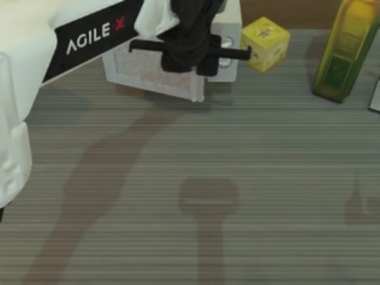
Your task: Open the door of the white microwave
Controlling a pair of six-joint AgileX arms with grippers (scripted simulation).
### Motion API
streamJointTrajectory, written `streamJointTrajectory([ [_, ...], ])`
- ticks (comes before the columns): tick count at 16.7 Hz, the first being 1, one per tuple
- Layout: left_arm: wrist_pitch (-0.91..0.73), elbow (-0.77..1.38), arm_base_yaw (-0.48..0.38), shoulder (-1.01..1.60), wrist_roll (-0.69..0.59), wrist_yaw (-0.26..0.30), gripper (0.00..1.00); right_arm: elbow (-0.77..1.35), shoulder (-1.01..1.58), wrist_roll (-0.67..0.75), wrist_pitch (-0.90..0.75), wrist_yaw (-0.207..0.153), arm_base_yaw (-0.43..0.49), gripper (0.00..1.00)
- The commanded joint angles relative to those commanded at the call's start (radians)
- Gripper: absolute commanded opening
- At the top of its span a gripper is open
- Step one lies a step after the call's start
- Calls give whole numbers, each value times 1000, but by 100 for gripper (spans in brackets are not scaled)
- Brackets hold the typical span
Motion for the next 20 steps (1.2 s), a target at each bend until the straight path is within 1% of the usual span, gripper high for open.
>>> streamJointTrajectory([
  [9,0,0,0,0,0,0,0,0,0,0,0,0,0,100],
  [11,3,-5,-6,1,-1,8,0,0,0,0,0,0,0,100],
  [17,71,-145,15,-89,98,53,0,0,0,0,0,0,0,100],
  [20,77,-155,16,-97,107,57,0,0,0,0,0,0,0,100],
])
